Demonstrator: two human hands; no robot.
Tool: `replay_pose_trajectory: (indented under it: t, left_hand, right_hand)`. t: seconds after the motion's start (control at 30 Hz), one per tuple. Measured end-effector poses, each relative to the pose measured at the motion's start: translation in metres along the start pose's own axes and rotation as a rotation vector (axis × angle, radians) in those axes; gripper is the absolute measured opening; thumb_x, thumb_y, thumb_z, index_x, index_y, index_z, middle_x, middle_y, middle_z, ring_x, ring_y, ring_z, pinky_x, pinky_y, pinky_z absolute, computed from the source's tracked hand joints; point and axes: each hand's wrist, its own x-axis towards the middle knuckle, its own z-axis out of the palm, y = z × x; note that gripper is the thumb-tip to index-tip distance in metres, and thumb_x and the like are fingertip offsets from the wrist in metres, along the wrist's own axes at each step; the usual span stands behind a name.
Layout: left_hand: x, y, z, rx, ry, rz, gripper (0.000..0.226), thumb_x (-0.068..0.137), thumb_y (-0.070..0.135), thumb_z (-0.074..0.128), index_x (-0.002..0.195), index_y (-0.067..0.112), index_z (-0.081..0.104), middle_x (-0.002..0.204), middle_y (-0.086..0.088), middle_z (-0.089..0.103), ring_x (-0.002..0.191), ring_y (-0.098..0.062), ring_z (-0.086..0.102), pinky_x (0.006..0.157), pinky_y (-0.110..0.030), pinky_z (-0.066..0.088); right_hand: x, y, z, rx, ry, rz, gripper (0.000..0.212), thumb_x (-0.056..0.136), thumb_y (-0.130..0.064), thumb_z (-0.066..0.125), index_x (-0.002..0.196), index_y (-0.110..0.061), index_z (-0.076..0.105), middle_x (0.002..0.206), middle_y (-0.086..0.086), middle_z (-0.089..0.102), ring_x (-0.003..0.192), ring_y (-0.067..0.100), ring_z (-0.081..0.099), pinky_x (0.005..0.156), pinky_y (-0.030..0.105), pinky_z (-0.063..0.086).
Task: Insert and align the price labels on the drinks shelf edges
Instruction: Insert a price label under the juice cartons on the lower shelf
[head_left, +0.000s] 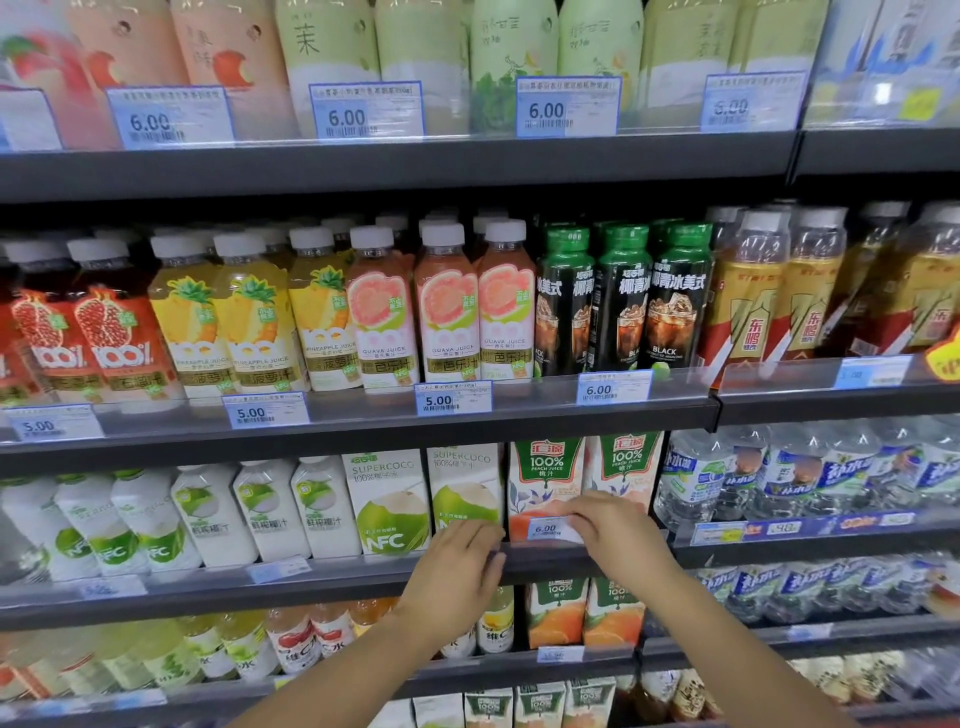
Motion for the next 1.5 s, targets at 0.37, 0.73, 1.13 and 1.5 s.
replay_pose_trajectory:
  t: [0.37,0.73,1.13,1.5]
  left_hand:
    - [0.018,0.036,-0.025,-0.805,-0.019,-0.441,0.017,0.099,0.024,0.060,0.086,0.017,0.069,0.082,-0.002,0.074,0.080,-0.009,0.069,0.080,-0.026,0.052]
    - [0.009,0.032,-0.030,-0.816,0.015,-0.455,0.020,0.099,0.023,0.059,0.083,0.017,0.068,0.079,-0.001,0.072,0.084,-0.019,0.069,0.086,-0.036,0.052]
    - [-0.005,0.014,-0.046,-0.810,0.000,-0.479,0.018,0.099,0.027,0.060,0.088,0.015,0.069,0.081,-0.002,0.072,0.083,-0.008,0.070,0.081,-0.029,0.053]
    - [-0.038,-0.015,-0.072,-0.801,0.041,-0.542,0.015,0.099,0.025,0.060,0.089,0.019,0.070,0.083,0.000,0.073,0.081,-0.008,0.068,0.071,-0.021,0.052]
  right_hand:
    - [-0.006,-0.019,-0.029,0.486,-0.158,0.119,0.026,0.091,-0.021,0.066,0.115,-0.033,0.068,0.079,-0.017,0.061,0.053,0.007,0.056,0.060,0.021,0.046]
    - [-0.008,-0.025,-0.025,0.504,-0.156,0.116,0.030,0.091,-0.024,0.067,0.118,-0.036,0.066,0.087,-0.006,0.052,0.056,-0.003,0.048,0.062,0.013,0.040]
    - [-0.008,-0.051,-0.019,0.544,-0.161,0.122,0.030,0.091,-0.020,0.067,0.118,-0.031,0.067,0.088,-0.005,0.055,0.064,-0.003,0.054,0.065,0.012,0.042]
    - [-0.001,-0.103,-0.001,0.472,-0.207,0.107,0.020,0.093,-0.027,0.064,0.112,-0.029,0.070,0.074,-0.013,0.065,0.057,-0.008,0.055,0.060,0.013,0.041]
